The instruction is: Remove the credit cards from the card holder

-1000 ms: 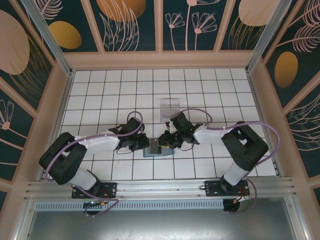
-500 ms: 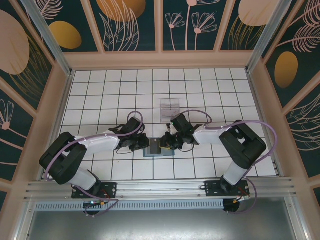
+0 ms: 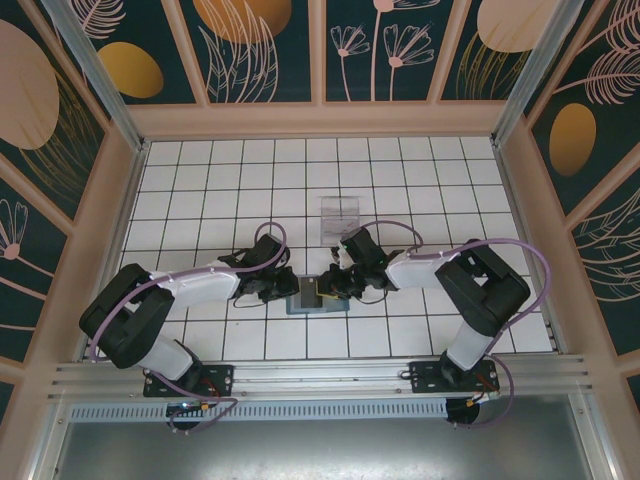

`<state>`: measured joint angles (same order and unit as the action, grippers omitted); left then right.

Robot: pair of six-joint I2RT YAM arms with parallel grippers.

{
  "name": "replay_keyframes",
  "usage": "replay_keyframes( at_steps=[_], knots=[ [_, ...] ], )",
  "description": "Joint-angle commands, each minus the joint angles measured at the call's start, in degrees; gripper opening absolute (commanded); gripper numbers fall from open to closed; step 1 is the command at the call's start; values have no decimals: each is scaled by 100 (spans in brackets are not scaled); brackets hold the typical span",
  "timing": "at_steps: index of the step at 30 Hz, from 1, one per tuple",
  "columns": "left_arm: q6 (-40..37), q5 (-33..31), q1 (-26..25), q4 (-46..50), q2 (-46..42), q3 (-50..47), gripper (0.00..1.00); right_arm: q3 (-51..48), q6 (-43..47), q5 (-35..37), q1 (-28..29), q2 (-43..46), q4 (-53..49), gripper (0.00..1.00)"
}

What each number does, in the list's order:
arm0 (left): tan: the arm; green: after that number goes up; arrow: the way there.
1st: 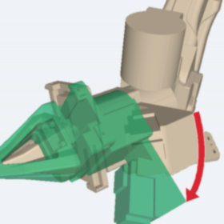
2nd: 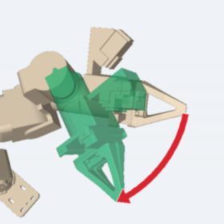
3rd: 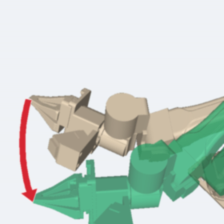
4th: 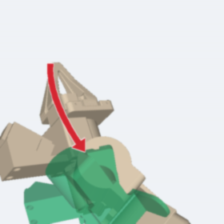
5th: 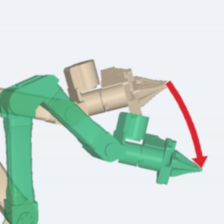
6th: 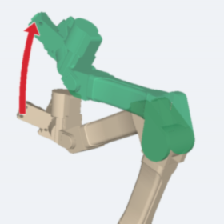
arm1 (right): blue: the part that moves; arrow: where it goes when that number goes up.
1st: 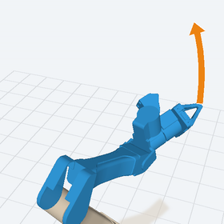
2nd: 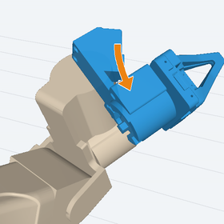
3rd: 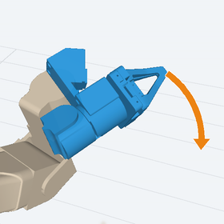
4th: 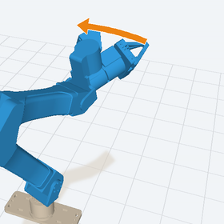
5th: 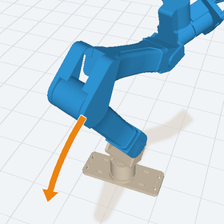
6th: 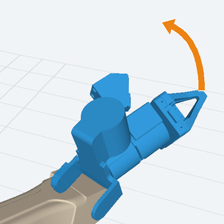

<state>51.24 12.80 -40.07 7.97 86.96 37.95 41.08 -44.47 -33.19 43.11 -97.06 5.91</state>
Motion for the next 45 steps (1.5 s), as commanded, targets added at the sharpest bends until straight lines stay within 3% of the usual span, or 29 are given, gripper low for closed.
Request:
replay_keyframes(
  at_steps=[1, 15, 45],
  knots=[
    [-104, -317, -2, 482, 234, -73, 17, -74, -67, -133, -38, -201, 156, 20],
    [-123, -349, -2, 530, 231, -69, 17, -181, -2, 96, -85, 51, -95, 11],
    [-189, -400, -7, 677, 116, 52, 17, 193, 464, 638, -140, 702, -1631, 7]
  ],
)
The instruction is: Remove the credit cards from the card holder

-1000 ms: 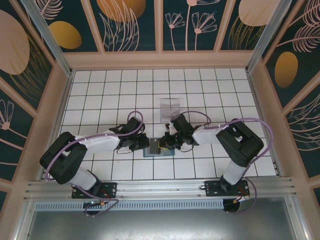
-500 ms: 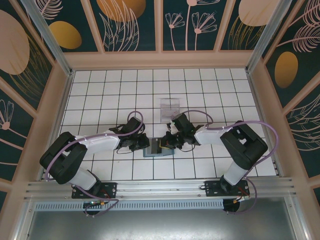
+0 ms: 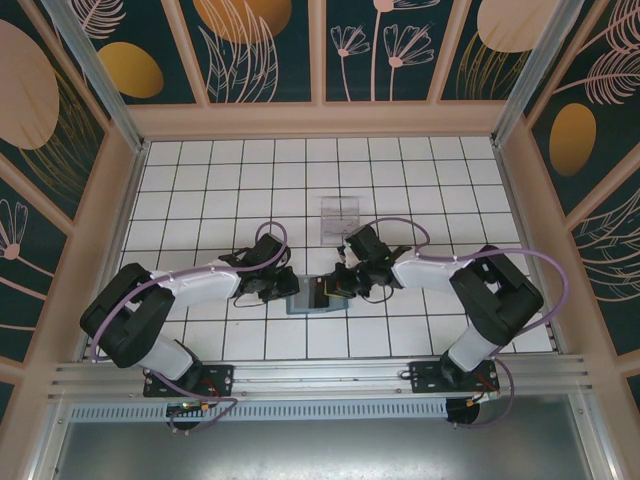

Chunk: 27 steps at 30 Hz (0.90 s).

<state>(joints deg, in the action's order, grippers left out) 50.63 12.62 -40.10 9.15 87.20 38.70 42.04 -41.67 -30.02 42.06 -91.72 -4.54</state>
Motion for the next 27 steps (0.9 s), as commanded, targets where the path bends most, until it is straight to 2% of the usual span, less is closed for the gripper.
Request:
replay_keyframes(
  at_steps=[1, 20, 23, 27],
  knots=[
    [-132, -392, -6, 582, 72, -3, 17, 117, 201, 330, -35, 185, -633, 8],
    [-153, -528, 0, 808, -347, 234, 18, 835, 477, 571, -40, 770, -1616, 5],
    [-150, -576, 0, 808, -407, 235, 18, 1012, 750, 678, -38, 744, -1788, 3],
    [-141, -605, -7, 817, -514, 237, 20, 1449, 1704, 1022, -38, 626, -2229, 2]
  ],
)
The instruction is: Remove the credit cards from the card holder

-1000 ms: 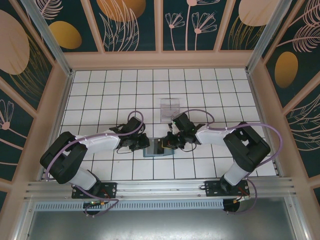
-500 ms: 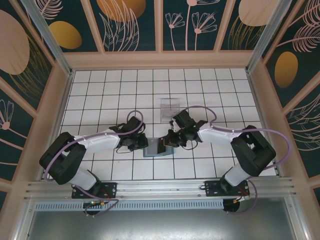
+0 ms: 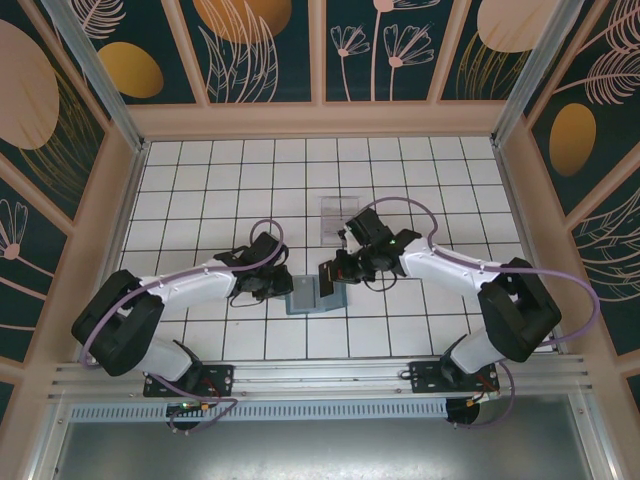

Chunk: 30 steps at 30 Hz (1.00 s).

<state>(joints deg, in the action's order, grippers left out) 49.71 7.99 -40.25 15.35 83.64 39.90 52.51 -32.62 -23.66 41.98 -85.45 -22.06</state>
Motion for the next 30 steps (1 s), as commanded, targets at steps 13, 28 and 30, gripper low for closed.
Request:
replay_keyframes(
  at_steps=[13, 28, 30],
  knots=[
    [-211, -175, 16, 340, -129, 305, 20, 1675, 5397, 2268, 295, -450, -2265, 0],
    [-205, -203, 13, 341, -145, 325, 20, 1776, 8165, 3478, 609, -386, -2583, 0],
    [-201, -223, 12, 345, -144, 335, 20, 1779, 8306, 3482, 597, -407, -2593, 0]
  ],
)
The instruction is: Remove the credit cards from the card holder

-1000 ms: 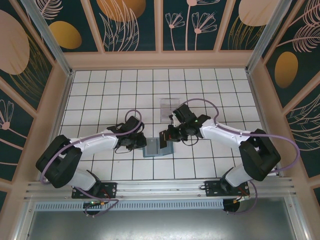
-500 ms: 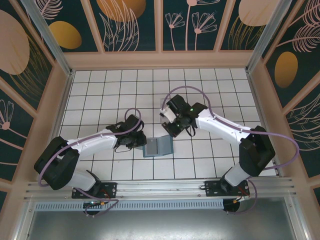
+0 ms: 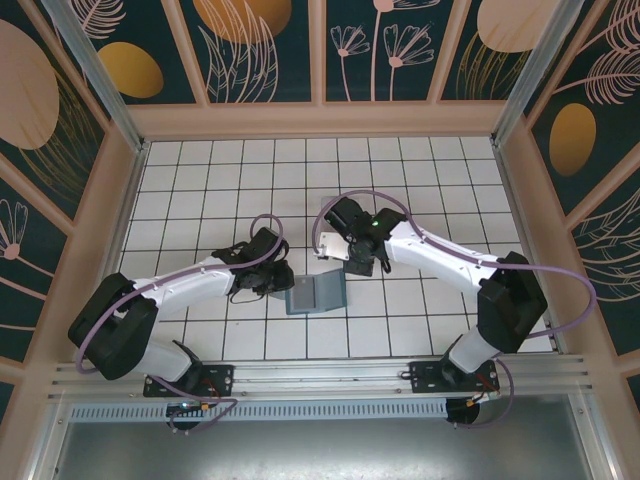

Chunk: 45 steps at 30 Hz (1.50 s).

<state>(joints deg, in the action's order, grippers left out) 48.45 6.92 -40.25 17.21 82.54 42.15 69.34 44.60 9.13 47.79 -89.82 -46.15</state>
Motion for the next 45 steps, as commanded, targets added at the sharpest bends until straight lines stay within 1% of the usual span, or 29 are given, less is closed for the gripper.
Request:
replay_keyframes(
  at_steps=[1, 9, 18, 32, 45],
  knots=[
    [-64, -124, 15, 151, -36, 116, 20, 117, 652, 224, -1, 12, -189, 0],
    [-54, -155, 8, 107, -86, 67, 20, 700, 1172, 195, -269, -208, -315, 0],
    [-17, -185, 12, 89, -160, 91, 21, 1645, 1694, 154, -662, -735, -511, 0],
    [6, -259, 10, 143, -184, 127, 21, 3332, 2207, -258, -1134, -1994, -1065, 0],
    [60, -298, 10, 177, -221, 111, 21, 4641, 2415, -499, -1315, -3053, -1584, 0]
  ],
)
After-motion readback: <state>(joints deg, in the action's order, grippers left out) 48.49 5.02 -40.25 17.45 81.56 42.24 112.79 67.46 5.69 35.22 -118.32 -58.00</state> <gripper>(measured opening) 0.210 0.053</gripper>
